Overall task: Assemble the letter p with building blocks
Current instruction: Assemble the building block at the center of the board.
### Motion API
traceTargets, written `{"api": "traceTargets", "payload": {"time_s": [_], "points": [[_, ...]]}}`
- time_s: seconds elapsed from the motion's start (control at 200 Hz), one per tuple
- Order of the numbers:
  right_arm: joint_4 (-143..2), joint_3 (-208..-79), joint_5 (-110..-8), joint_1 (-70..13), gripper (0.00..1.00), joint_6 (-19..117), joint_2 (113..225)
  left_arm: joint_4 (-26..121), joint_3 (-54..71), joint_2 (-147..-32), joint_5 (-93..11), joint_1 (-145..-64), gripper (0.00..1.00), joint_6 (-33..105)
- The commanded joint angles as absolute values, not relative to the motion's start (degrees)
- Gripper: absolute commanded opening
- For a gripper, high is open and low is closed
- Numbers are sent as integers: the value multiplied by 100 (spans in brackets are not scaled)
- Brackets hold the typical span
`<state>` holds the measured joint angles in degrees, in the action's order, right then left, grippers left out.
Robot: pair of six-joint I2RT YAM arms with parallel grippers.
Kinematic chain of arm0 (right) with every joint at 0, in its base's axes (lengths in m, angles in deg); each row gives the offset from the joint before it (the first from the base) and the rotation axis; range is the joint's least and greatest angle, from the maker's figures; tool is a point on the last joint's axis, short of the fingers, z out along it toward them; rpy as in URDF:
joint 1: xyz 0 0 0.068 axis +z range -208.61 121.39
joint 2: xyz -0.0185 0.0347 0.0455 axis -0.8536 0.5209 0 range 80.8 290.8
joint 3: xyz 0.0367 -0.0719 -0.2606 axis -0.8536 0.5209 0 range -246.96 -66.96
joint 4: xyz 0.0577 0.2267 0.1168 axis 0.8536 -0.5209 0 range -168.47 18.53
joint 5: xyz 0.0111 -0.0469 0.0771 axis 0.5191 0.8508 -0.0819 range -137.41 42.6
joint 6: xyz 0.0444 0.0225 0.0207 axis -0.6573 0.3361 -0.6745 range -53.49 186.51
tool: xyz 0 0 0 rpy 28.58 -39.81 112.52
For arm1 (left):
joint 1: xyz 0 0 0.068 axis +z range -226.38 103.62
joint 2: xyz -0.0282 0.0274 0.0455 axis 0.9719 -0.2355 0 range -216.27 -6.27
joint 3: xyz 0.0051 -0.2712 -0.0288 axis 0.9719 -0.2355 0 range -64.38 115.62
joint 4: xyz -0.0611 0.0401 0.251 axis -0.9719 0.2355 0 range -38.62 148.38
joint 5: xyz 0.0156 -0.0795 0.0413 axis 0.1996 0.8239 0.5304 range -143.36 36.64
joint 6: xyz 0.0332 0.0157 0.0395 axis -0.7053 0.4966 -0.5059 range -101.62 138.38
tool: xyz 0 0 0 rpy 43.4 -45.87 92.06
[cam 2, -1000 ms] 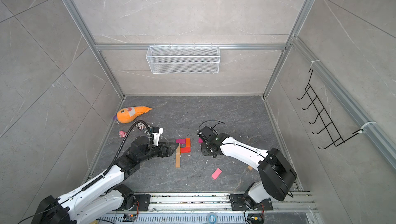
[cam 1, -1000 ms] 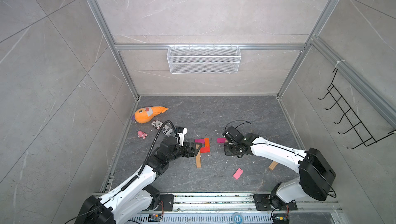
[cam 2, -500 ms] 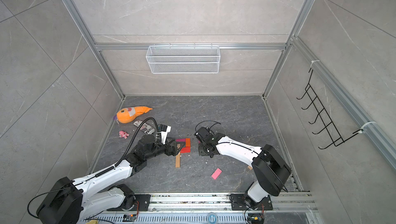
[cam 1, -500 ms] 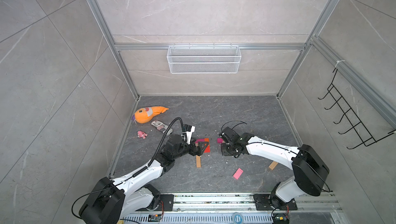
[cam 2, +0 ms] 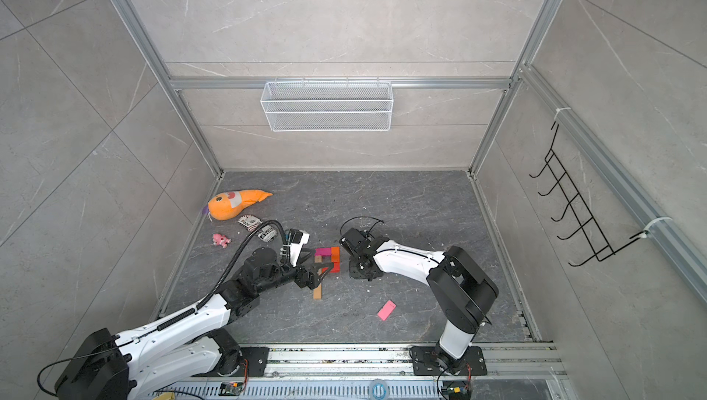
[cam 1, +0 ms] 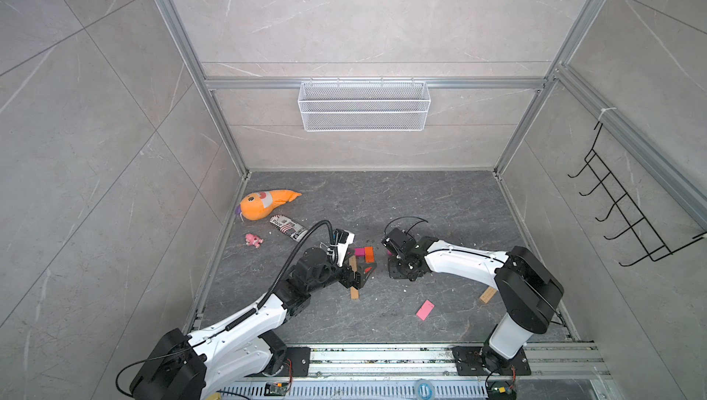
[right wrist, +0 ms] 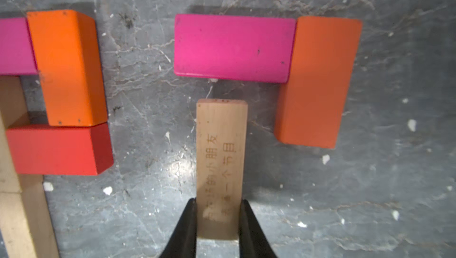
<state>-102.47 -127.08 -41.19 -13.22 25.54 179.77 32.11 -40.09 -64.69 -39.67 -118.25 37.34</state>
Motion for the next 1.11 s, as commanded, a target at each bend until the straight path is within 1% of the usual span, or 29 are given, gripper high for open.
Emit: {"api": "traceTargets", "payload": {"time_s": [0.0, 0.395, 0.549, 0.864, 0.944, 1.034, 1.104], "points": [[-10291, -12941, -4030, -1291, 11, 2432, 18104, 3003, -3942, -6583, -3841, -11819, 100, 3648], [-10567, -13329, -3977, -1291, 12, 2438, 18524, 3002, -3932, -6639, -3842, -11821, 100, 3674], [-10576, -13337, -3985, -1291, 15, 2420, 18569, 3002, -3918, -6681, -3838, -11822, 100, 3681], [-10549, -13410, -4054, -1287, 25, 2428, 18685, 3011, -3884, -6756, -3789, -11826, 100, 3692], [-10577, -13449, -4059, -1291, 29, 2433, 18696, 3028, -3873, -6764, -3780, -11830, 100, 3697], [-10622, -13480, -4029, -1293, 36, 2439, 18692, 3037, -3863, -6777, -3785, -11828, 100, 3684], [-10645, -13499, -4015, -1290, 38, 2447, 18687, 3037, -3864, -6776, -3791, -11826, 100, 3684]]}}
